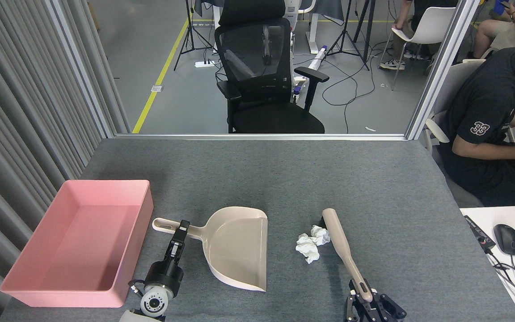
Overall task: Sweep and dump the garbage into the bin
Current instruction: 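Sweep the white paper ball into the dustpan with the right-held brush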
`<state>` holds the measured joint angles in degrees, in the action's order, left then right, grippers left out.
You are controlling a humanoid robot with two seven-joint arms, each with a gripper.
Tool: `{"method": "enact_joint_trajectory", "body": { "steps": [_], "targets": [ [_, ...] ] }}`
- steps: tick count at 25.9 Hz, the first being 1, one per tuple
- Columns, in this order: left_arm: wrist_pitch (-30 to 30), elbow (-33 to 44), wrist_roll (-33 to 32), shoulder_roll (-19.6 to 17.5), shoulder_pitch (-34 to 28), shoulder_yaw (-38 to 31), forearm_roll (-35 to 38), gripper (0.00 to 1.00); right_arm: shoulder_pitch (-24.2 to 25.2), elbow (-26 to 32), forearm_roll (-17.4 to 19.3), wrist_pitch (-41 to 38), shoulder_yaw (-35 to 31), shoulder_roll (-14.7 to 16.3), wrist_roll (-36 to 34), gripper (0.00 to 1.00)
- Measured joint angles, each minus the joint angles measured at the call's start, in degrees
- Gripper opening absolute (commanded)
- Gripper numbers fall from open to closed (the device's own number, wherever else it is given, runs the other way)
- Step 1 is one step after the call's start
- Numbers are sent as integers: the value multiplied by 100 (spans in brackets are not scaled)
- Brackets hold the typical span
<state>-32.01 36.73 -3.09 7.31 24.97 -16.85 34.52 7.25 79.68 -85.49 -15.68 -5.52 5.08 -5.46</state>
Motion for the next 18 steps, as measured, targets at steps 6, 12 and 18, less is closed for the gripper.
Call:
{"method": "enact_joint_trajectory", "body": {
  "steps": [6,12,18],
  "targets": [
    [-21,9,30,-1,-17,-2,153,20,43,-5,-8,43,224,-249,6,18],
    [-21,9,32,4,-20,-2,168,21,53,-13,-34,208,624,-526,12,18],
    [-17,3,31,2,-26,-2,169,21,-21,-25,7,946,1763,-801,47,18]
  ]
}}
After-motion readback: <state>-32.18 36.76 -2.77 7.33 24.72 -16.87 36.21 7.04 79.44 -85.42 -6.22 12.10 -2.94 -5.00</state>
